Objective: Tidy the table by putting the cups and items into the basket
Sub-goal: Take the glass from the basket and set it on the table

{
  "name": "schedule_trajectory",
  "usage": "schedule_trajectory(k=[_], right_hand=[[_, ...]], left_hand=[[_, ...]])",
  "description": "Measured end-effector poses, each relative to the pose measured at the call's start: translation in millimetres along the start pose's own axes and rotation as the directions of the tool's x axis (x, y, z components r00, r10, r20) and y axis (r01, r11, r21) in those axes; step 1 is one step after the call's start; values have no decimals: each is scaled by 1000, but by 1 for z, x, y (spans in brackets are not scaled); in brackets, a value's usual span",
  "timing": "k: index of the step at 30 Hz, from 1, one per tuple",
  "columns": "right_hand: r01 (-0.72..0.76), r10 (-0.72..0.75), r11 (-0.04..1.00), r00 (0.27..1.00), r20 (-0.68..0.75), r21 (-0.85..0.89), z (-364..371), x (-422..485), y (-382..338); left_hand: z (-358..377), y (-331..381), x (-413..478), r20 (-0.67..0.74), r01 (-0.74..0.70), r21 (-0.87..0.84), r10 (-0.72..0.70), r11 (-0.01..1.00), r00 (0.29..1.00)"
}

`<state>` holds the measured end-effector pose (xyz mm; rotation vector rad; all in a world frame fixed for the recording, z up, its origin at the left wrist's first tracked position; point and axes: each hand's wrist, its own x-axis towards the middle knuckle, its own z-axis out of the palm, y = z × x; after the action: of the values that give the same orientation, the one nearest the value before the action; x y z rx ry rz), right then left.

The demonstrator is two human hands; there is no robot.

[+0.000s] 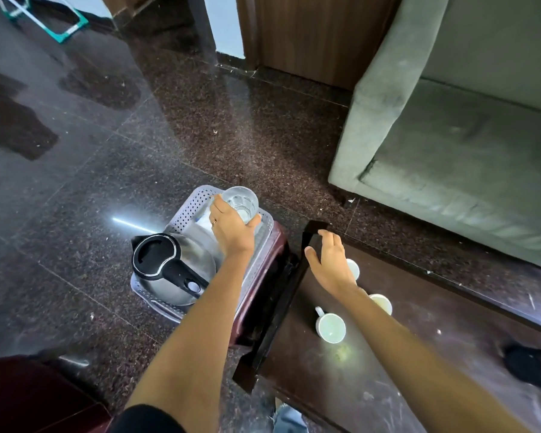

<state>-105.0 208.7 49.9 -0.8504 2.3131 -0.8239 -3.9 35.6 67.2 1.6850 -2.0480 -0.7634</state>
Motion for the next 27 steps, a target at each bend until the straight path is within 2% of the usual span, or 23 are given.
schedule_trajectory(k=[7,14,23,27], right_hand=[[-49,49,998,998,-25,28,-25,-35,26],[-120,121,992,989,-80,28,-61,-75,74],[-345,353,935,929,-113,86,-97,-142,193],[-391,400,916,908,-121,90,-104,-159,231]], left_hand=[[11,34,-56,46,-169,-88,174,982,984],[48,76,-140,174,-302,-138,324,943,930],[133,112,-258,448,-396,-165,426,904,786],[165,115,-287,514,-421,-157,438,893,738]])
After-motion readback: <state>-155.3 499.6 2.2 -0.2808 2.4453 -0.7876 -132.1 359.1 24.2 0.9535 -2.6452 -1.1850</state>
